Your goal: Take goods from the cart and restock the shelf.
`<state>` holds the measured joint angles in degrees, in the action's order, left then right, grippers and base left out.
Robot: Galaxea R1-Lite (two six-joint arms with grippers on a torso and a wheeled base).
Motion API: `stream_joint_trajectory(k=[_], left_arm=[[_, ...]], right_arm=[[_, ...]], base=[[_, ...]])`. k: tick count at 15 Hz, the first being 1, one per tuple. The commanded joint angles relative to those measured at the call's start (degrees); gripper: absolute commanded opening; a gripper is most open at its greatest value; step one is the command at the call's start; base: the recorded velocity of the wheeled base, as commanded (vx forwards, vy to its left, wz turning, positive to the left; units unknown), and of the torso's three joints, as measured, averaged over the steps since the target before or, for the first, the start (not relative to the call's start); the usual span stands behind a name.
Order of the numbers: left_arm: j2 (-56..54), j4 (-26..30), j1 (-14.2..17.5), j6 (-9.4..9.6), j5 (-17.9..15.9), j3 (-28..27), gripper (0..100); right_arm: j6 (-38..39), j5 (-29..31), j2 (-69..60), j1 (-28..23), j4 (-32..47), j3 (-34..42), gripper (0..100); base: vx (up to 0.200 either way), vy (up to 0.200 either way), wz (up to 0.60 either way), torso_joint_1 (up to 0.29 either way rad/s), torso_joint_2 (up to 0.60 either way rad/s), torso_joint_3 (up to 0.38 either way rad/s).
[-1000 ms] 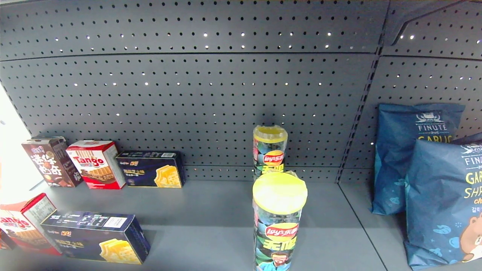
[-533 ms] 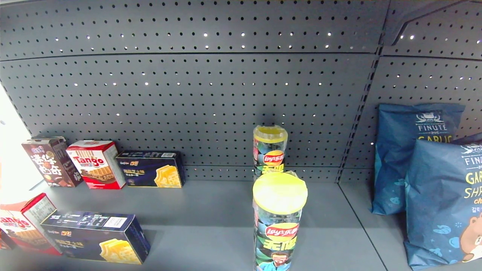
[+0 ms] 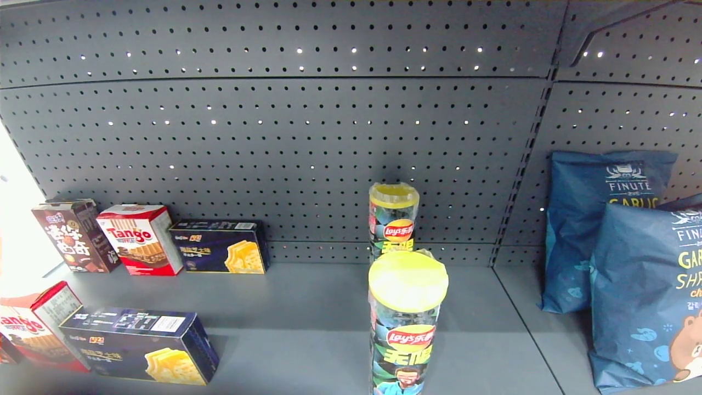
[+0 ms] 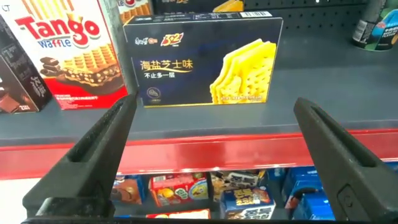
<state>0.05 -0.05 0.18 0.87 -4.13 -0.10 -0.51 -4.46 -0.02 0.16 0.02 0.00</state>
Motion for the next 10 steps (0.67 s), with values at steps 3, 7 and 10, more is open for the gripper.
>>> stream_joint_trajectory(k=[3,7,10], left_arm=[[0.0,0.0,0.0,-0.07,0.0,0.0,100],[0.0,0.0,0.0,0.1,-0.1,0.0,100],[0.0,0.0,0.0,-0.07,0.0,0.0,100]], right_arm=[[0.0,0.0,0.0,0.0,0.1,0.0,100],[0.0,0.0,0.0,0.0,0.0,0.0,100],[0.0,0.0,0.0,0.0,0.0,0.0,100]], base=[[-0.133,0.0,0.0,0.005,0.0,-0.002],[0.0,0.0,0.0,0.0,0.0,0.0],[-0.067,0.0,0.0,0.001,0.0,0.002]])
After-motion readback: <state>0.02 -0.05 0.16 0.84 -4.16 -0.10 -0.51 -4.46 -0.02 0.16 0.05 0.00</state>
